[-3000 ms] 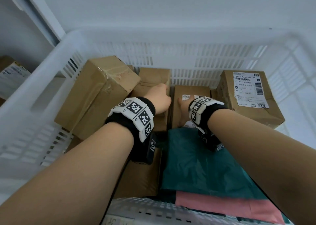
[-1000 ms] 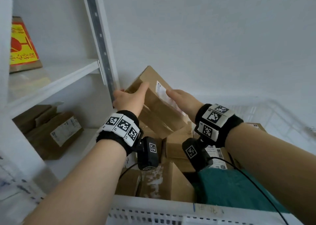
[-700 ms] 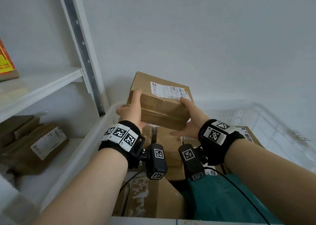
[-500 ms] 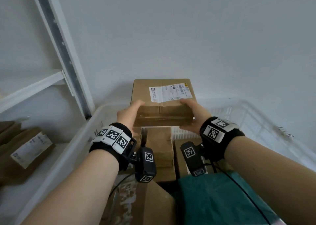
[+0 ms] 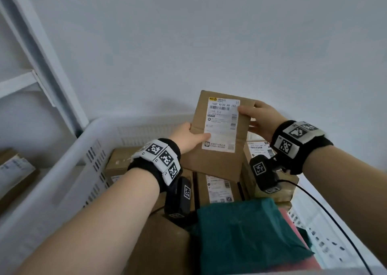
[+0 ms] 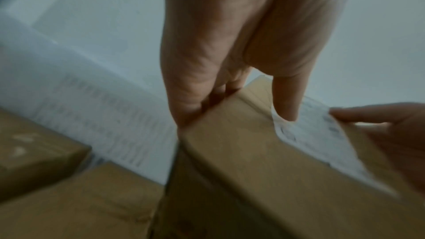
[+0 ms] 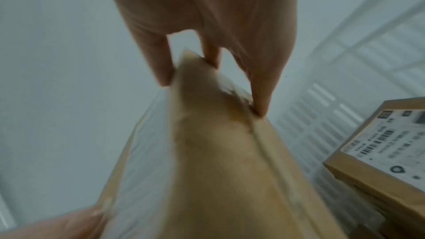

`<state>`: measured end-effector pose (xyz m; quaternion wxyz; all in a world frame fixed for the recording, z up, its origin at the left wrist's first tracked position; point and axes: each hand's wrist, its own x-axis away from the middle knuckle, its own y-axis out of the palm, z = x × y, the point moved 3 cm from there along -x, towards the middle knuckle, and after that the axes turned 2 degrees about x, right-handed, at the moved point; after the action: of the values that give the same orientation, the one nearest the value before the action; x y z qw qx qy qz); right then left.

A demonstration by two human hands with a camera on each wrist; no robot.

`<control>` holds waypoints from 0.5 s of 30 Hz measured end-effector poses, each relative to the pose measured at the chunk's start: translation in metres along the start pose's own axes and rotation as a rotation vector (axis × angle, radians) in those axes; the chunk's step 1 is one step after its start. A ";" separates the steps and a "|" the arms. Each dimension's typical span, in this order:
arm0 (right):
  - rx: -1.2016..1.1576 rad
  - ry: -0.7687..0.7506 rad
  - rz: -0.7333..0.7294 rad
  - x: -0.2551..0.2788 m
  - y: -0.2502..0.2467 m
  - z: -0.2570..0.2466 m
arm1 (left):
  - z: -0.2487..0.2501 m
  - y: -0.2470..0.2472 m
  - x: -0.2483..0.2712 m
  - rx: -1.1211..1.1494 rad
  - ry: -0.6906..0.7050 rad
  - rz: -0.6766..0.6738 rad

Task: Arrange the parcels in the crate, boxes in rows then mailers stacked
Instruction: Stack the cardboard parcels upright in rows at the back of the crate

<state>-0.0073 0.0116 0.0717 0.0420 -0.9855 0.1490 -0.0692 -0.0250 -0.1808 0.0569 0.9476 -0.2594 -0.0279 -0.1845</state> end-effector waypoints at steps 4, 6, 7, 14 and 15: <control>0.316 0.028 0.031 -0.005 0.005 0.021 | -0.009 0.035 -0.012 -0.024 -0.053 -0.040; 0.469 0.085 -0.020 -0.004 0.010 0.032 | -0.018 0.046 -0.018 -0.049 -0.106 -0.023; 0.542 0.101 -0.032 -0.002 0.012 0.037 | -0.024 0.050 -0.022 -0.064 -0.128 -0.010; 0.653 0.100 0.015 -0.017 0.011 0.060 | -0.041 0.067 -0.038 -0.043 -0.209 0.110; 0.683 0.100 0.017 -0.018 0.010 0.063 | -0.042 0.071 -0.039 -0.042 -0.219 0.113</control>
<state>-0.0182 0.0116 0.0062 0.3627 -0.9086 0.1274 -0.1631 -0.0373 -0.1328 -0.0196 0.9420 -0.2991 -0.1128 -0.1021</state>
